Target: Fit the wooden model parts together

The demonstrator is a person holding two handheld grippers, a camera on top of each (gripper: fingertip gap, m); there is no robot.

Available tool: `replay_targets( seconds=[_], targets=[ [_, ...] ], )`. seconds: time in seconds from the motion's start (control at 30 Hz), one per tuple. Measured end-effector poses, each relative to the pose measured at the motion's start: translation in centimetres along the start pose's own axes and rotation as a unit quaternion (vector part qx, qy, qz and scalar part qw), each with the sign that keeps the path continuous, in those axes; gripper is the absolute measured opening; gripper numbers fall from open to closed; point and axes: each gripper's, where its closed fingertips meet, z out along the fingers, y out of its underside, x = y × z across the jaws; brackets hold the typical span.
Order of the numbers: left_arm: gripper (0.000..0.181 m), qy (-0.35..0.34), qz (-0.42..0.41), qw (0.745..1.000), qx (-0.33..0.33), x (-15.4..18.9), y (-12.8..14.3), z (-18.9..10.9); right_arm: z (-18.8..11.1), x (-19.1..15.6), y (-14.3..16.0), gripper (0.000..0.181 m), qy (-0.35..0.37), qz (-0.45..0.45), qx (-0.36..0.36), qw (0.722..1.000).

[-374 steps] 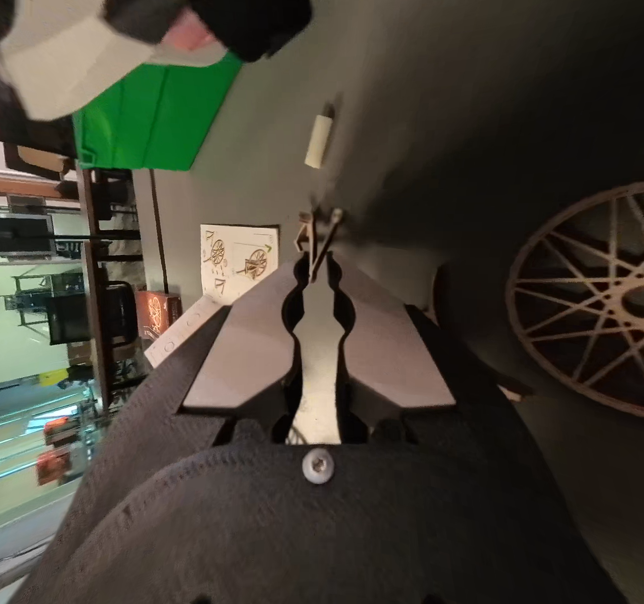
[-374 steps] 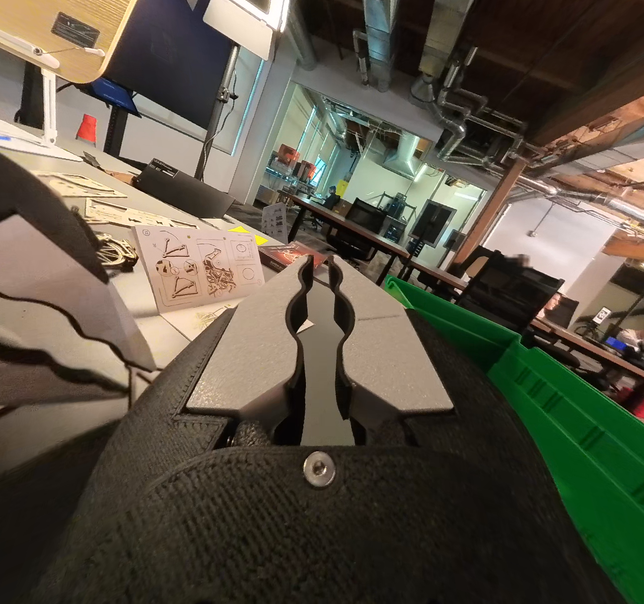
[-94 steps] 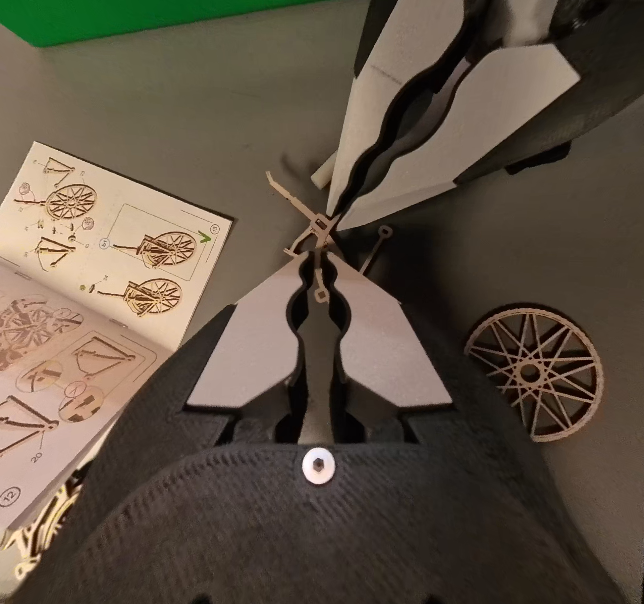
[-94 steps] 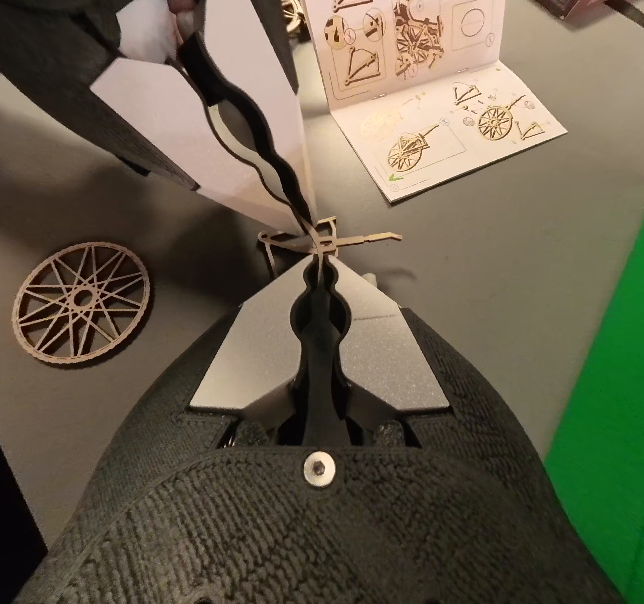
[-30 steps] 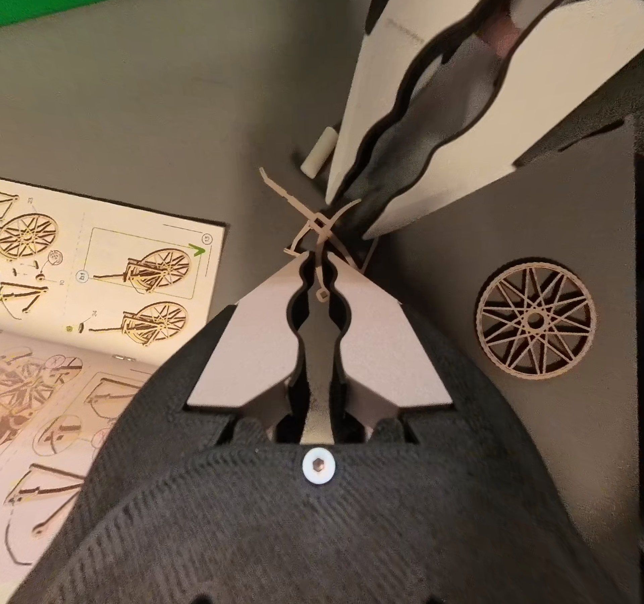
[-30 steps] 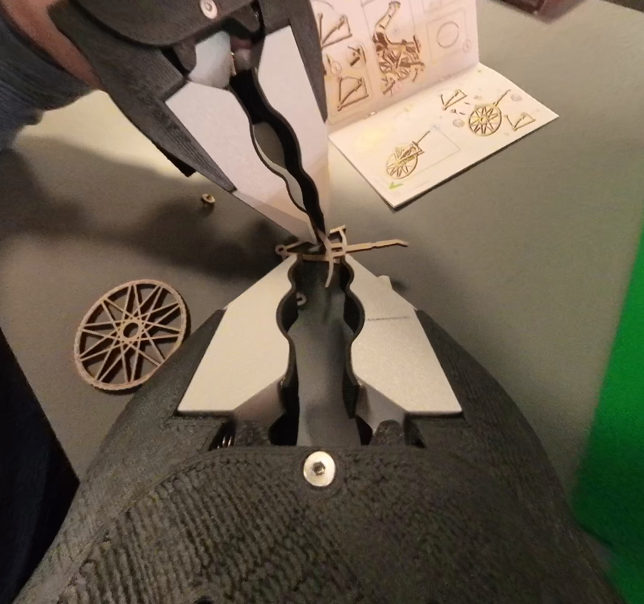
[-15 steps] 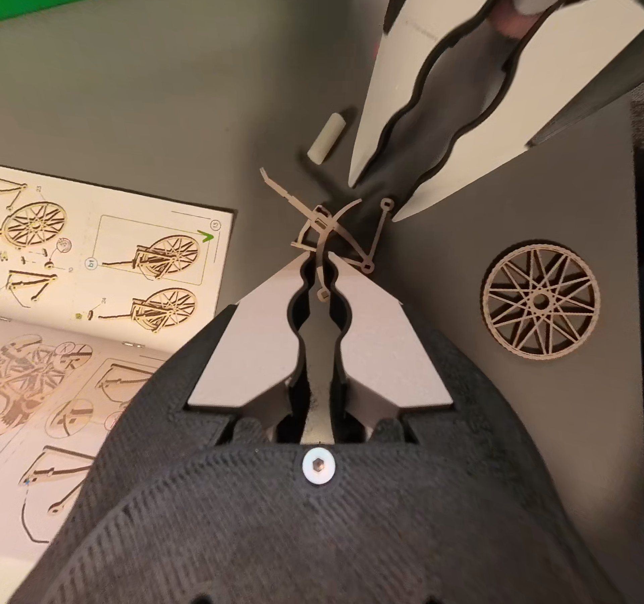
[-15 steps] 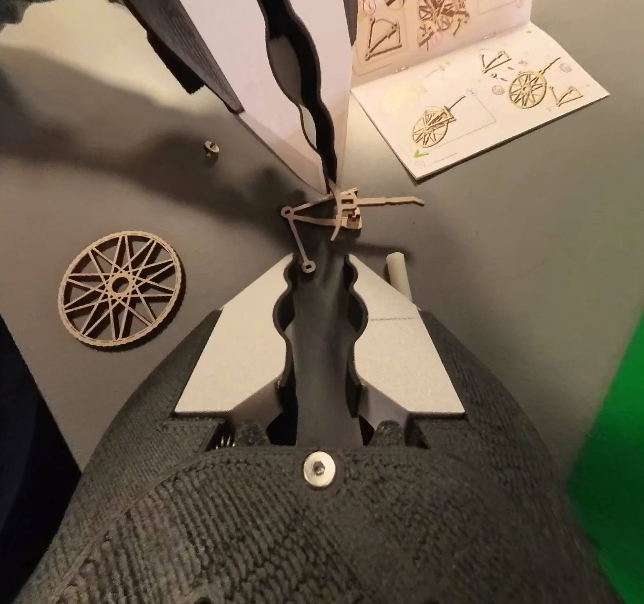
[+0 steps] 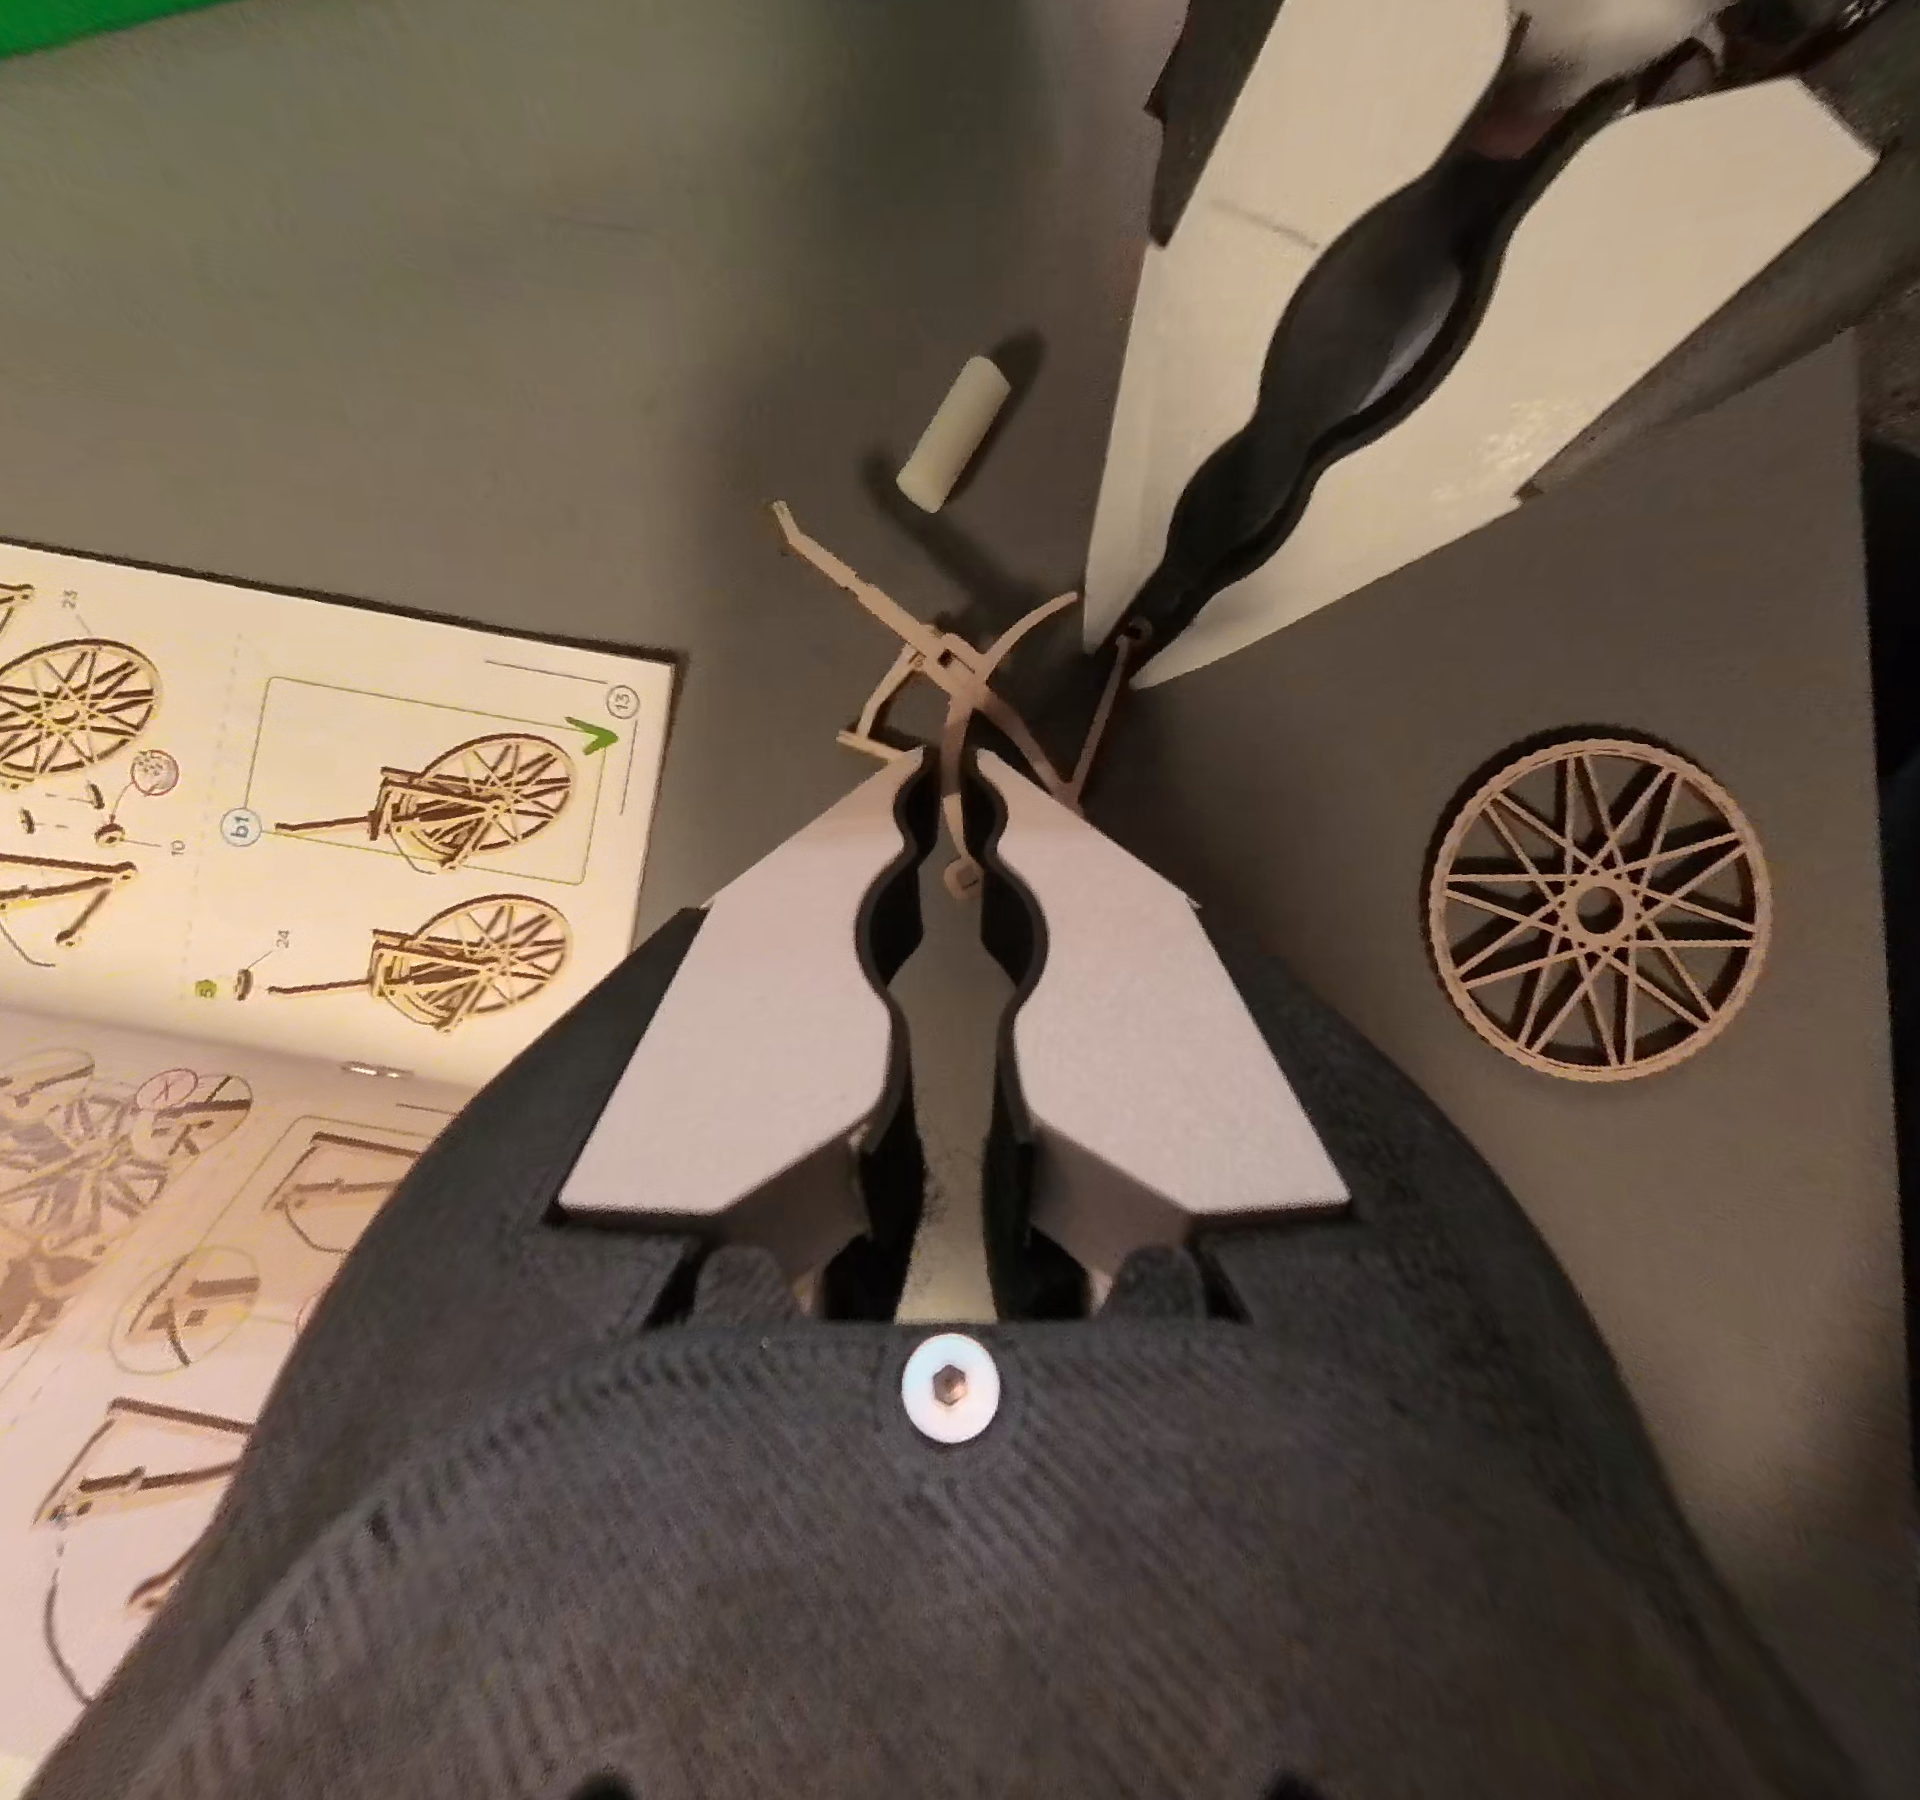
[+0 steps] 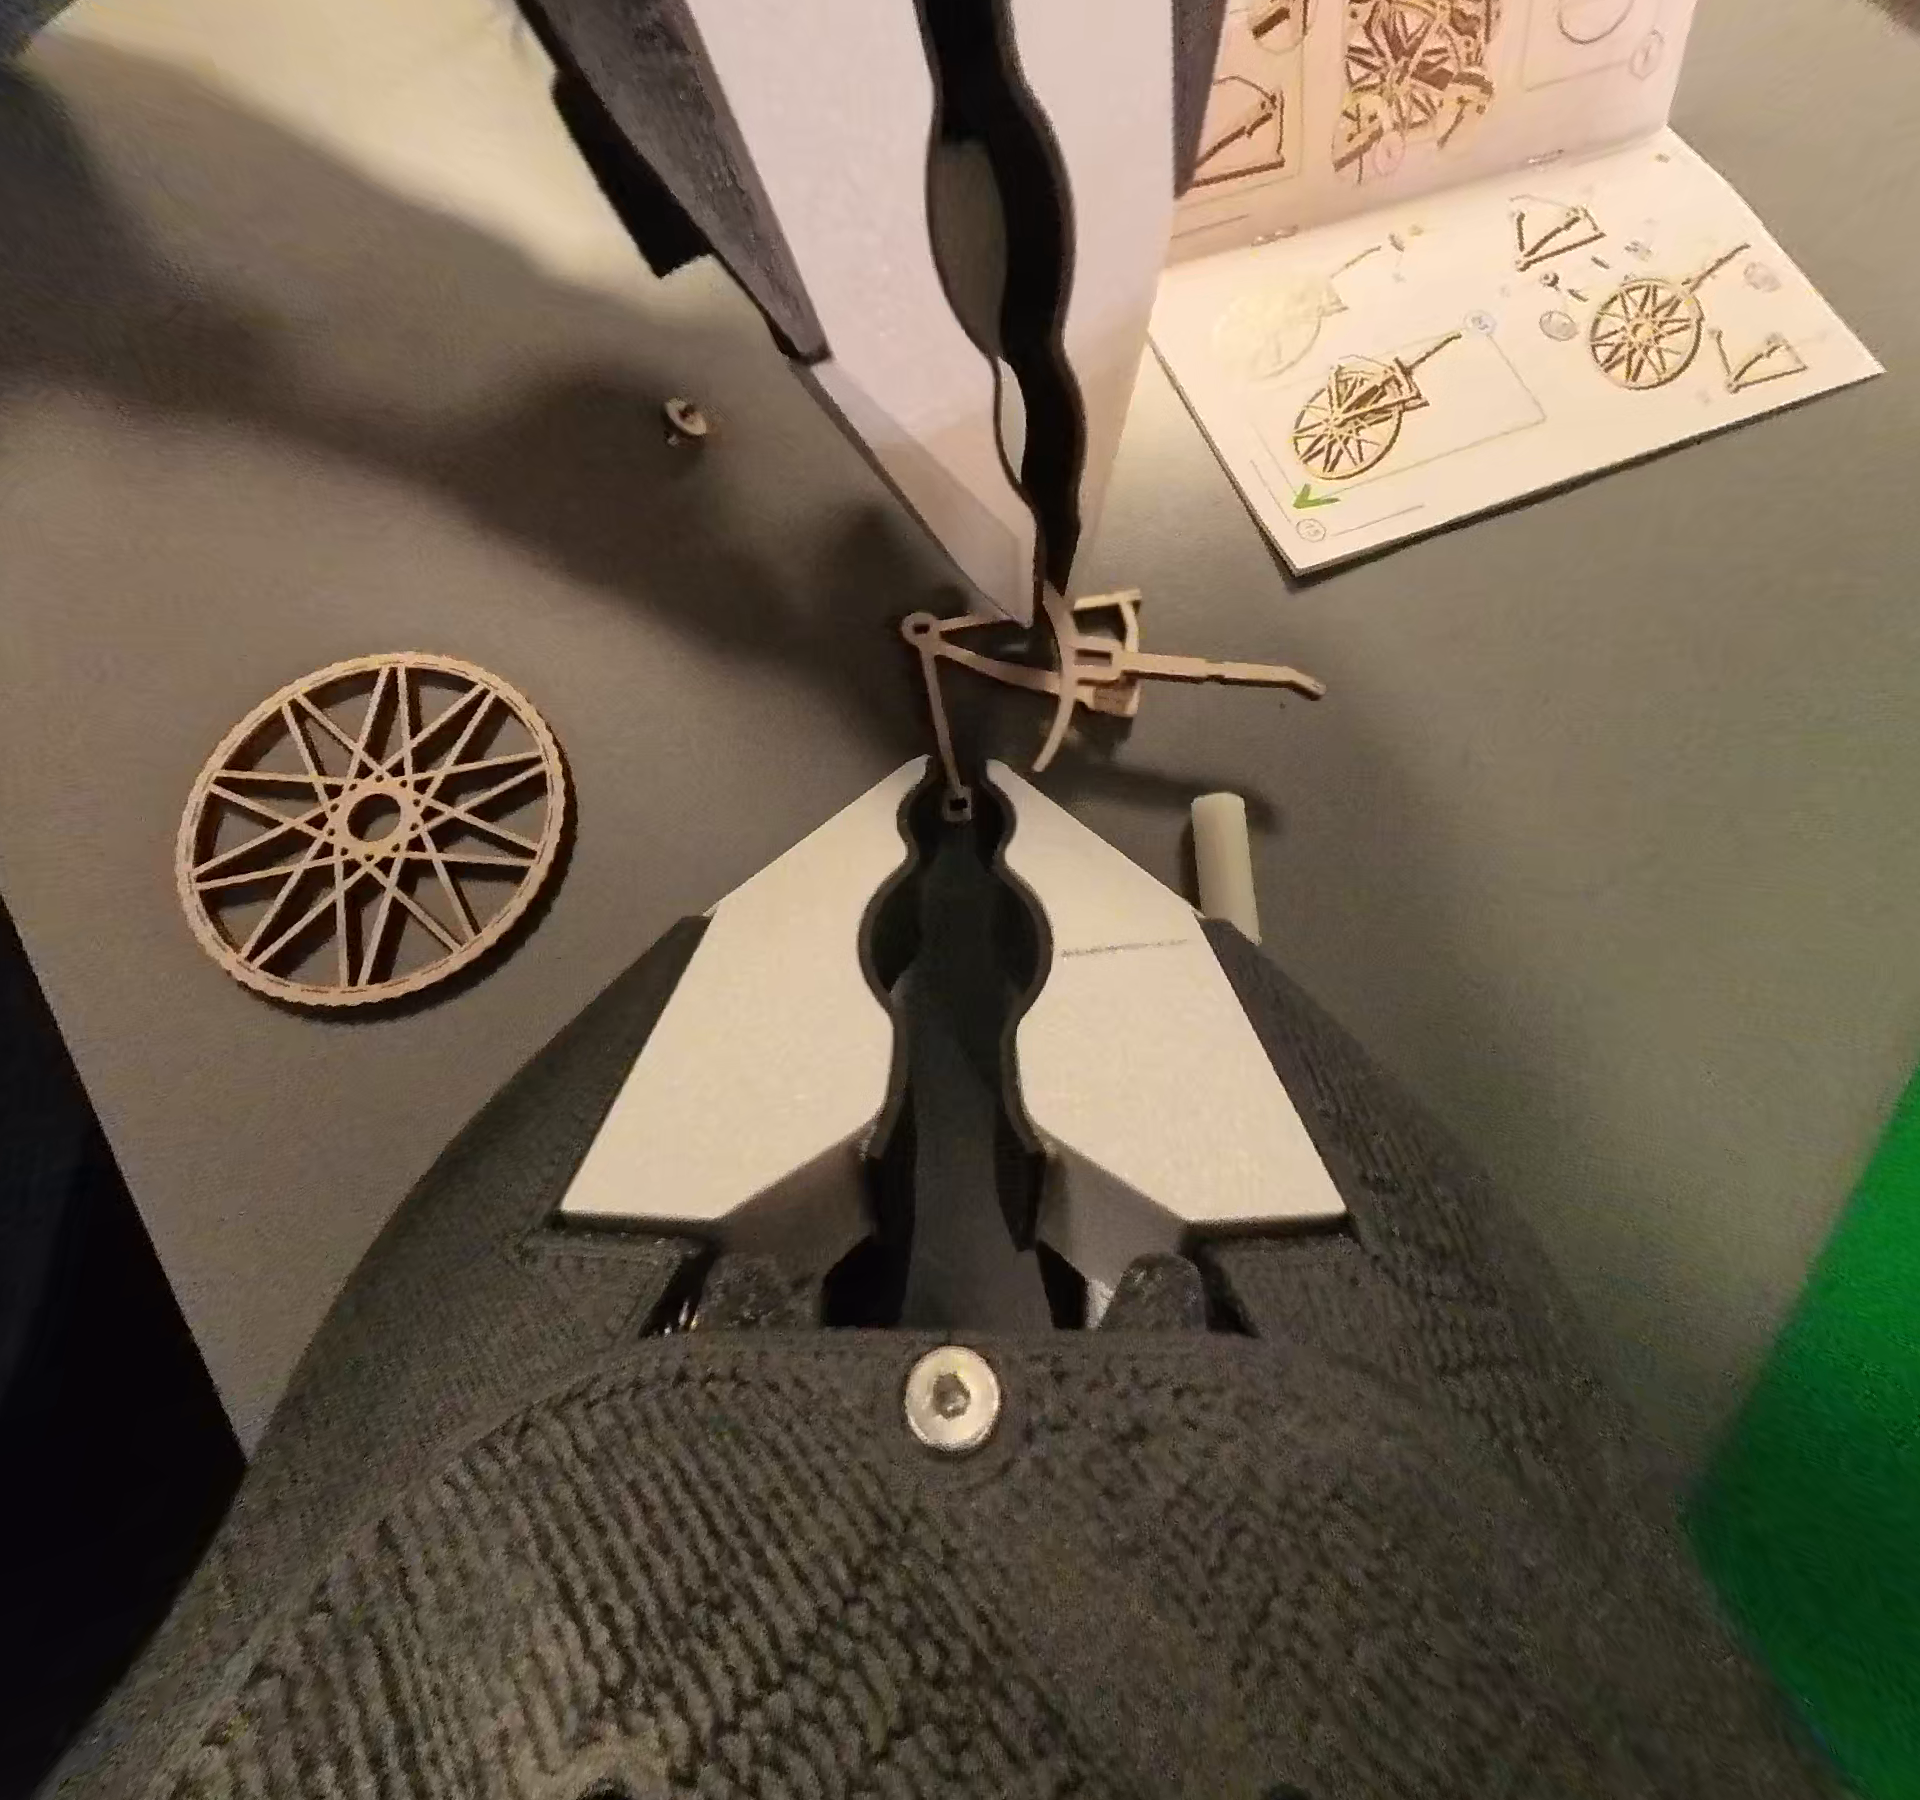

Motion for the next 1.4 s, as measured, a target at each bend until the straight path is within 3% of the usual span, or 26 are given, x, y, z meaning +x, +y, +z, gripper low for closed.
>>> replay_targets(
  seconds=[0.37,0.73,1.4],
  targets=[
    [0.003,-0.021,0.003,1.0,0.003,-0.3,0.2,-1.2,0.1,-0.3,-0.1,0.0,-0.018,-0.025,0.001,1.0],
    [0.003,-0.068,-0.053,0.996,0.032,-0.1,0.8,-1.8,0.6,-0.9,-0.5,0.0,-0.112,-0.121,0.009,0.986],
    [0.003,-0.1,-0.079,0.992,0.014,-0.1,0.4,-0.5,0.6,-0.9,-0.5,0.0,-0.11,-0.129,0.011,0.985]
  ],
)
